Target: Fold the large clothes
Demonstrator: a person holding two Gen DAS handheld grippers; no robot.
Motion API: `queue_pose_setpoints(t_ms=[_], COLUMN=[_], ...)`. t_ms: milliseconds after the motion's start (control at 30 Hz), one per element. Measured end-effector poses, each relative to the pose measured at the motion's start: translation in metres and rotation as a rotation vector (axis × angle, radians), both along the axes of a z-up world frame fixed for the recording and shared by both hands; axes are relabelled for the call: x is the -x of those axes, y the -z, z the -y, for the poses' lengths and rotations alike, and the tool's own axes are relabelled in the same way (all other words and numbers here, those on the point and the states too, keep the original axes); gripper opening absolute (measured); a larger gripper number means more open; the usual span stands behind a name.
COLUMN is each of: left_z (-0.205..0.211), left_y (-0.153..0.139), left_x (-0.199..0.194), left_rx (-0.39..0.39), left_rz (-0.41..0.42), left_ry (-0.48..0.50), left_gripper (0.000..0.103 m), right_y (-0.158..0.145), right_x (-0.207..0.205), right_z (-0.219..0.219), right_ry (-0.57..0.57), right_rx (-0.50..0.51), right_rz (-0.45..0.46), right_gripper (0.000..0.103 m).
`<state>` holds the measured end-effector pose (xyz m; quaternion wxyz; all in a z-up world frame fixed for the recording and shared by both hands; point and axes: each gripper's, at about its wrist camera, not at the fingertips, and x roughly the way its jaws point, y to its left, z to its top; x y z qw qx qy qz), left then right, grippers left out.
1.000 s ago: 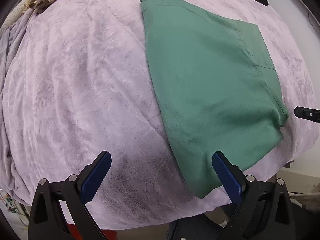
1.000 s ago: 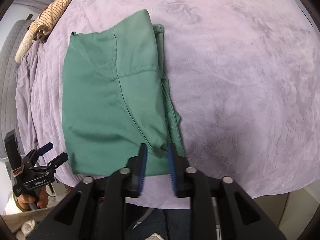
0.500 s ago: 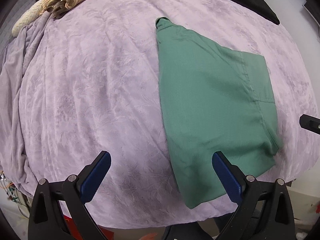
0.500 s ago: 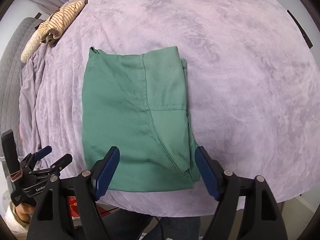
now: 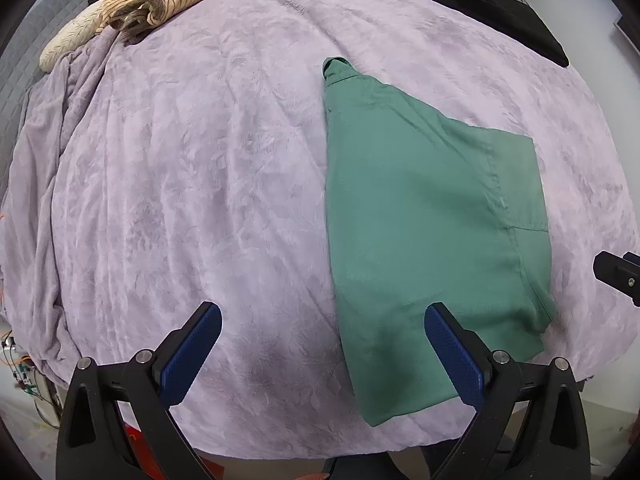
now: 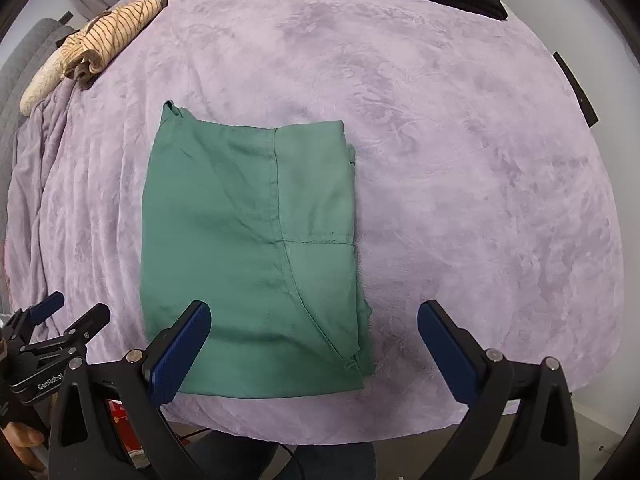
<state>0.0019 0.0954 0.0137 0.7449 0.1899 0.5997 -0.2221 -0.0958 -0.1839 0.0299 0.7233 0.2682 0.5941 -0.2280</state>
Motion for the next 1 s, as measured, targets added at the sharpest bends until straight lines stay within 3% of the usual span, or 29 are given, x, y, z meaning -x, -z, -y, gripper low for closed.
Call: queue_pose_setpoints(t_ms=[1000], left_z=[0.0025], left_y=[-0.0051], left_x=[0.0017], left_rx=[-0.010], left_rz=[0.023], left_ry=[-0.013], left_gripper=[0.102], right_y=[-0.0048], right_x=[-0.0019], right_z=[-0.0064], right_ry=[-0.015], right_rx=[0.037], right_rz=[-0.020], right_gripper=[0.103])
